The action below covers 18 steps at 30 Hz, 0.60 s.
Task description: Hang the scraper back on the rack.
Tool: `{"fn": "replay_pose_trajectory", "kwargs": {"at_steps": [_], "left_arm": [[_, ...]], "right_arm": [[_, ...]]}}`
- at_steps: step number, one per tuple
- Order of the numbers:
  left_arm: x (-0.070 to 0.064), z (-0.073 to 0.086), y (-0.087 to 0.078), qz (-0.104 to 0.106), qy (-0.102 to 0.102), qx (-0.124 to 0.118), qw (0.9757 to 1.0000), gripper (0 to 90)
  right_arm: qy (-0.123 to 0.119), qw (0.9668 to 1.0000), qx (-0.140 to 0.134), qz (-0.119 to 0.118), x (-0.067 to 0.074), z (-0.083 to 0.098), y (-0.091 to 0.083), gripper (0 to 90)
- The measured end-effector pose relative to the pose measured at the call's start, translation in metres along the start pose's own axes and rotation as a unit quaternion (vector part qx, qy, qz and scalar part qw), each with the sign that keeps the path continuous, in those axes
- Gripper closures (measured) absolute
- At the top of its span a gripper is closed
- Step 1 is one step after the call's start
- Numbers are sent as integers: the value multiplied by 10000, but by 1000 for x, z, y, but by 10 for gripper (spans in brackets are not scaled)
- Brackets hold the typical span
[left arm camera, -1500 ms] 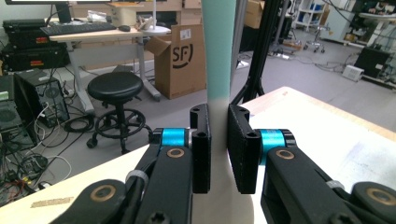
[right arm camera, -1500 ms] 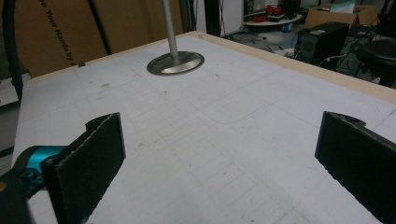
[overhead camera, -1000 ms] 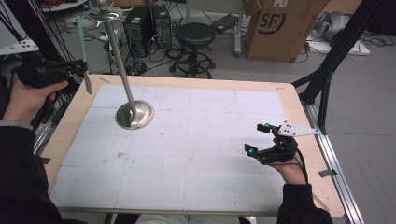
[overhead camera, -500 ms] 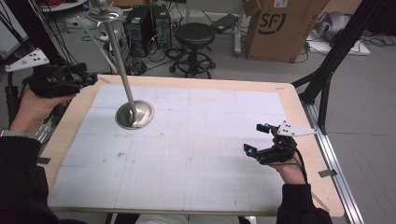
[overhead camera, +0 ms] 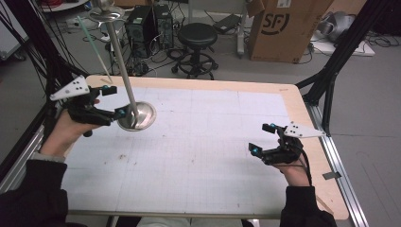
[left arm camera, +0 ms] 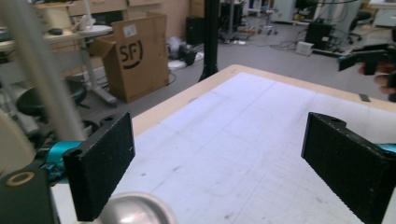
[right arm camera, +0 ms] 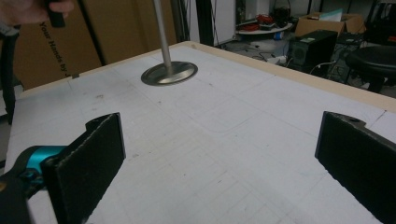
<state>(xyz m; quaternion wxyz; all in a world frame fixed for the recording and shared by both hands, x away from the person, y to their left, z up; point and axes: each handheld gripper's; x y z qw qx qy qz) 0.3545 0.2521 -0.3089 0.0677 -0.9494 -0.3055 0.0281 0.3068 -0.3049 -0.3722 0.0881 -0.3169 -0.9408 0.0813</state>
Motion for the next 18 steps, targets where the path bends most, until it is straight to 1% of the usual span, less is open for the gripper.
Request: {"fn": "replay_pose_trajectory", "kwargs": {"at_steps": [2, 4, 7, 10, 12, 13, 16, 17, 18], "left_arm": [[-5, 8, 7, 56, -25, 16, 10000, 92], [-9, 15, 13, 133, -118, -27, 9998, 92], [-12, 22, 20, 117, -142, -86, 9998, 92], [-17, 28, 27, 130, -189, -76, 9997, 92], [-21, 32, 31, 134, -174, -58, 9997, 92], [-23, 34, 33, 175, -182, -49, 9997, 92], [-29, 40, 38, 189, -133, -42, 9997, 92], [-30, 42, 39, 206, -110, -1, 9997, 92], [-32, 44, 40, 154, -83, 30, 9998, 92]], "right_arm": [[-2, 10000, -13, 3, 0, 0, 0, 7], [6, 10000, -42, 2, -1, 0, -1, 7], [31, 10000, -63, 26, -2, 0, -3, 7], [48, 10000, -69, 48, -2, 0, -4, 7], [45, 9999, -94, 58, -3, 0, -4, 7], [48, 9999, -94, 64, -3, -1, -4, 7], [51, 9999, -123, 83, -3, -1, -5, 7], [36, 9998, -148, 93, -3, -1, -6, 7], [35, 9998, -169, 112, -3, -1, -6, 7]]}}
Point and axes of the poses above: each handheld gripper's, and its own axes: y roughly forward along the jaws, z roughly out of its underside, x roughly to its left, and after that the axes turned 3 degrees about -x, right-handed
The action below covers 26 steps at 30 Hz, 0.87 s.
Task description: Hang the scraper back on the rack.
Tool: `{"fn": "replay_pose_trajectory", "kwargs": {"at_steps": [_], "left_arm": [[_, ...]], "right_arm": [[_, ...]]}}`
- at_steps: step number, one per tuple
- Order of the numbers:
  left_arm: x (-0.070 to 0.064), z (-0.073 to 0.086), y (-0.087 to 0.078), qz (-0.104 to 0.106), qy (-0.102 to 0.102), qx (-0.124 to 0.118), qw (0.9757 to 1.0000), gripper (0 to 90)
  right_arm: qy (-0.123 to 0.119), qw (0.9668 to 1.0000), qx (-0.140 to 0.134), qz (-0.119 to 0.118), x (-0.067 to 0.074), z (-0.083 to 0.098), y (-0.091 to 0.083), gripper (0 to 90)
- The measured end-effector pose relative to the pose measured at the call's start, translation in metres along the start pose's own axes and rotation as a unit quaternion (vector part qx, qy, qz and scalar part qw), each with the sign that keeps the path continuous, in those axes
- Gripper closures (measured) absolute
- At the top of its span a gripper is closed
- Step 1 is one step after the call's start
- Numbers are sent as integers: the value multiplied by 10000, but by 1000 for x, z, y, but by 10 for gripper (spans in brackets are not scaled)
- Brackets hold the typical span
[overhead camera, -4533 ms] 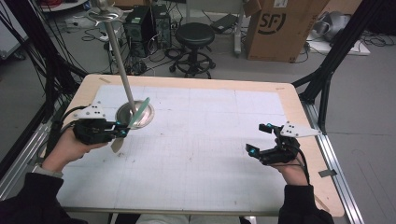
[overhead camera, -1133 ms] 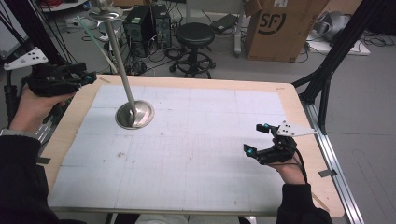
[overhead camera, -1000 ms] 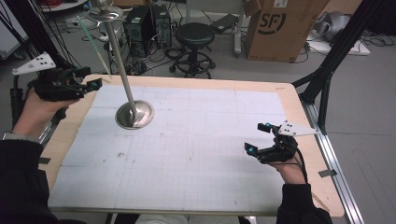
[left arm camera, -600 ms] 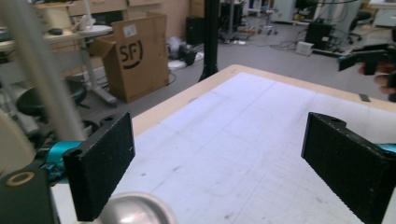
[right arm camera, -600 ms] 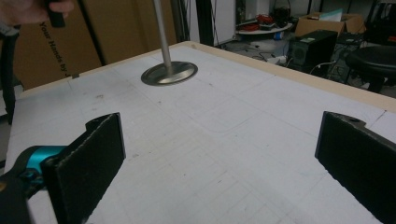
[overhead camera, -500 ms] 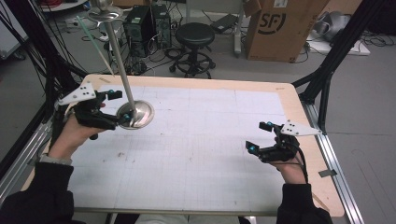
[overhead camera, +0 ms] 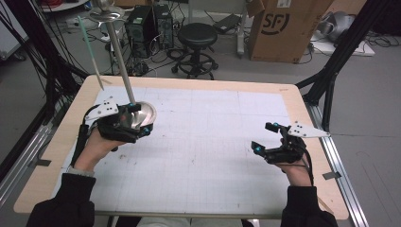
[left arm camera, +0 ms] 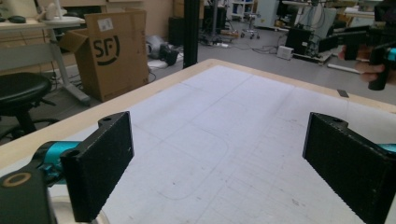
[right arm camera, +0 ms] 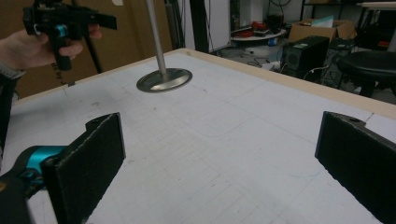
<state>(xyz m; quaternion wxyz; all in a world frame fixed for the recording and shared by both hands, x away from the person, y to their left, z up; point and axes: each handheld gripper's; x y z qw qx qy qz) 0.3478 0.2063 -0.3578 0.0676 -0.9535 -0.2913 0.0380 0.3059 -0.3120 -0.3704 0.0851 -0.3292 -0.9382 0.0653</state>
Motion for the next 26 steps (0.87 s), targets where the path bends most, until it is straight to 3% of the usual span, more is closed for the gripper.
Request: {"fn": "replay_pose_trajectory", "kwargs": {"at_steps": [2, 7, 10, 13, 17, 22, 26], "left_arm": [[-1, 3, 0, -94, 24, 27, 9999, 92], [-5, 8, 0, -90, 72, 34, 9999, 92], [-7, 14, -2, -52, 3, -22, 10000, 92], [-6, 16, -2, -129, -36, 76, 9999, 92], [-7, 17, -4, -83, -45, 54, 9999, 92], [-5, 25, -3, -57, -198, 24, 9998, 89], [0, 33, -4, -152, -305, 78, 9994, 87]], "right_arm": [[10, 10000, -41, 40, 0, 0, -1, 7], [47, 9998, -130, 143, -3, -1, -6, 7], [61, 9996, -192, 180, -4, 0, -9, 7], [66, 9995, -235, 188, -6, 2, -9, 7], [186, 9995, -197, 169, -9, 8, -8, 7], [188, 9997, -96, 92, -9, 12, -3, 7], [164, 9998, -91, 54, -9, 12, -2, 7]]}}
Point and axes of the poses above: each handheld gripper's, and its own axes: y roughly forward along the jaws, z roughly out of its underside, x roughly to its left, and after that the axes turned 3 degrees about -x, right-handed
